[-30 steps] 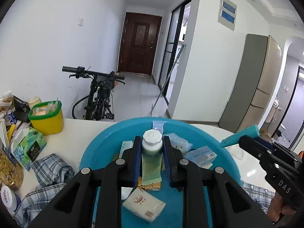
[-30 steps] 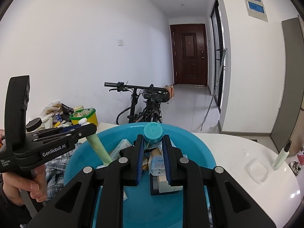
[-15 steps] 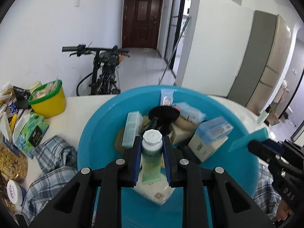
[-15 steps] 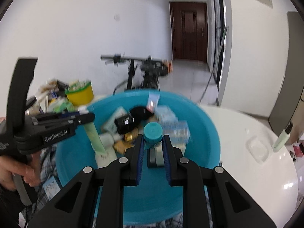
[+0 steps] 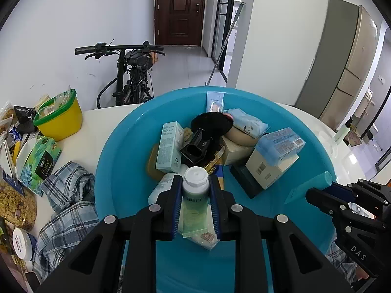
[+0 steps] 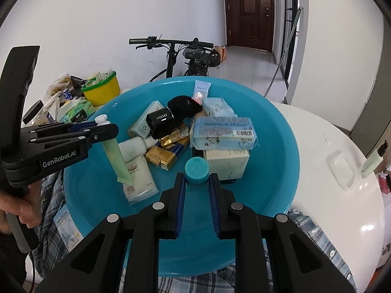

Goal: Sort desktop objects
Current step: 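Open the right gripper to drop the teal tube while the left releases the green tube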

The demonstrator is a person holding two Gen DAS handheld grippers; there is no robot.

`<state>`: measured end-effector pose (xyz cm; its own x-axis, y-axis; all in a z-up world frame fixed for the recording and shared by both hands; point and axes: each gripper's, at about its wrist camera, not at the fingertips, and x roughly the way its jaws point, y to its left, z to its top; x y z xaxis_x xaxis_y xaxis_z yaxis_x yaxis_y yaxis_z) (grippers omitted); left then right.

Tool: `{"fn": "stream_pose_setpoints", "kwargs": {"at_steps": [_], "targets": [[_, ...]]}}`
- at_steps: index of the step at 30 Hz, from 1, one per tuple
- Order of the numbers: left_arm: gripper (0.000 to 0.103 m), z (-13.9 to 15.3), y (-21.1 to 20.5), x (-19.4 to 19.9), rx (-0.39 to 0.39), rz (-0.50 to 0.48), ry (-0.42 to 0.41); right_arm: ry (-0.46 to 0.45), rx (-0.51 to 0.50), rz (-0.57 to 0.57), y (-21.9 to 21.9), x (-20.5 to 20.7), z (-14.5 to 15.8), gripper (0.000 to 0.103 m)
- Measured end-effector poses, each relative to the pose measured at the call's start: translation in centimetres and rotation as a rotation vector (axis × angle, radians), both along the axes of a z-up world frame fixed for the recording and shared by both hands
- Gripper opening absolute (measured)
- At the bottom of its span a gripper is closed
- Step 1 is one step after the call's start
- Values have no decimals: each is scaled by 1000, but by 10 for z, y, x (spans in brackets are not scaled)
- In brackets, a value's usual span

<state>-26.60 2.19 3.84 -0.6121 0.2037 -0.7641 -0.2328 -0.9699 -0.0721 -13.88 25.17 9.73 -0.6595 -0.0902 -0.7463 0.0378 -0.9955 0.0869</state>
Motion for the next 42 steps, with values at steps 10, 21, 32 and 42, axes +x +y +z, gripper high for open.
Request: {"fn": "stream_pose_setpoints", "kwargs": {"at_steps": [10, 21, 32, 42], "targets": [[23, -7, -1, -3, -13, 14, -23, -30, 10, 8, -3, -4, -8, 18], [30, 0, 3, 2, -51, 12, 56, -27, 9, 11, -3, -4, -9, 18], [59, -2, -5, 1, -24, 40, 42, -41, 11, 16, -5, -4, -14, 18], [59, -13, -8, 4, -27, 49, 14, -55, -6, -2, -1, -6, -20, 18]]}}
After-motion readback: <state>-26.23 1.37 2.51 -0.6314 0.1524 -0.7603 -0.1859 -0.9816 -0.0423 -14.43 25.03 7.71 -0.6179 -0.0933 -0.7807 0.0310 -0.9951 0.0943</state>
